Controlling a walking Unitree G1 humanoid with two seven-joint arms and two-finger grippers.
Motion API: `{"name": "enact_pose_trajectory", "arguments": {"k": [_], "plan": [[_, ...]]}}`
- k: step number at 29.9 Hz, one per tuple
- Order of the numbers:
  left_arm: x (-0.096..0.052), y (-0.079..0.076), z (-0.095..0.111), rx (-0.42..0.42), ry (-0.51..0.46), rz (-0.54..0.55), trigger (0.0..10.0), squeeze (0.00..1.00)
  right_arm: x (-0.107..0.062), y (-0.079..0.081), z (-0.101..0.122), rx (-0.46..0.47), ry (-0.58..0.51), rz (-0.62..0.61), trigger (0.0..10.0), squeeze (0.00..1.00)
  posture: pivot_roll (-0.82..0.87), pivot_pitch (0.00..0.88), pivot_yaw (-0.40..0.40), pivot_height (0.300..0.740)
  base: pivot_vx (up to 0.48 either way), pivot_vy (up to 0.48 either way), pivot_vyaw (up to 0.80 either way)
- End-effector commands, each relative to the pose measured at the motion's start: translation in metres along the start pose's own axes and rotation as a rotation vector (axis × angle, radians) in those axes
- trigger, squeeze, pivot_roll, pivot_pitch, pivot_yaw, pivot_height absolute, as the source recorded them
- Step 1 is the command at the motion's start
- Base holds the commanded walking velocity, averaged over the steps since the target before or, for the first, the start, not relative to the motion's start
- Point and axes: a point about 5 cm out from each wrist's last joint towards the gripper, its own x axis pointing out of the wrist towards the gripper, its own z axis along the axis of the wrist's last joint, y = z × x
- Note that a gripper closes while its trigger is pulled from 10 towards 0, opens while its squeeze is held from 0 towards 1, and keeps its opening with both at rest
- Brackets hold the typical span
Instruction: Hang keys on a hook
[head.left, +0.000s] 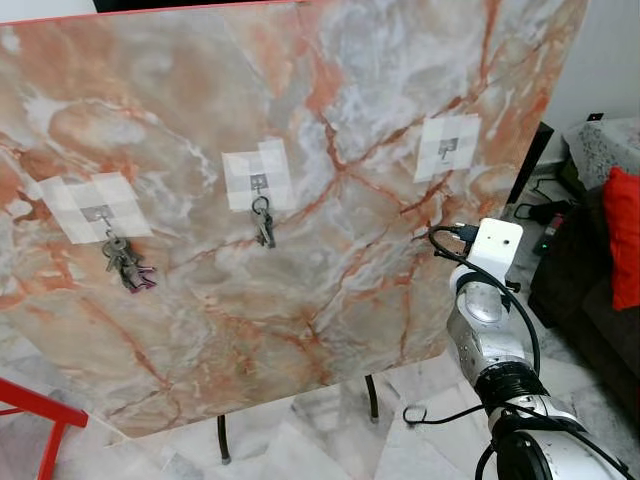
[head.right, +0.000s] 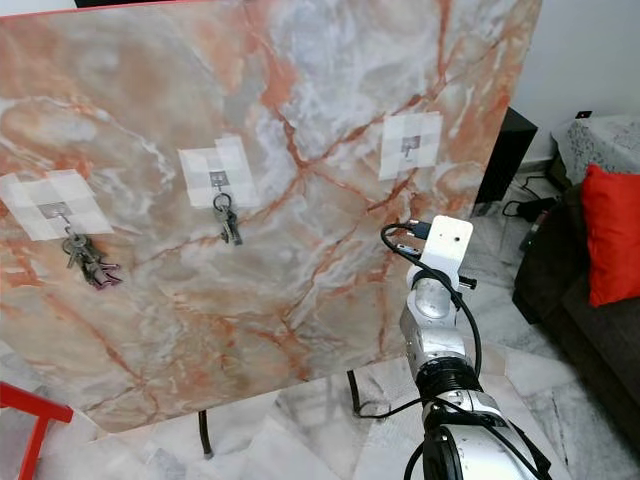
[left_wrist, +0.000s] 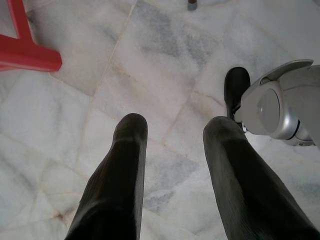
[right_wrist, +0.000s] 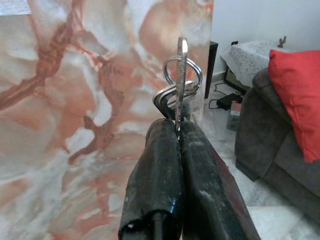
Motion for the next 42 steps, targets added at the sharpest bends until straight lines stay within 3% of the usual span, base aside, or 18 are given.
{"name": "enact_pose_trajectory", "arguments": {"k": [1,12,18,21,42], "plan": [[-0.001,0.000,-0.004,-0.006,0.016,-0.003,10.0,0.00,0.003,0.003,0.008,-0.019,-0.019,0.014,10.0,0.00,0.13,0.000,-0.010,0.740,0.000,0.000,0.00],[-0.001,0.000,-0.004,-0.026,0.005,-0.003,10.0,0.00,0.002,0.013,0.014,-0.050,-0.059,0.105,10.0,0.00,0.13,0.000,-0.006,0.740,0.000,0.000,0.00],[-0.001,0.001,-0.004,-0.029,0.010,-0.003,10.0,0.00,0.001,0.015,0.014,-0.128,-0.072,0.161,10.0,0.00,0.13,0.000,-0.004,0.740,0.000,0.000,0.08],[-0.001,0.001,-0.004,-0.035,0.009,-0.004,10.0,0.00,0.001,0.012,0.013,-0.088,-0.071,0.144,10.0,0.00,0.13,0.000,-0.004,0.740,0.000,0.000,0.31],[-0.001,0.001,-0.003,-0.047,0.008,-0.008,10.0,0.00,0.002,0.012,0.015,-0.082,-0.068,0.143,10.0,0.00,0.13,0.000,-0.002,0.740,0.000,0.000,0.00]]}}
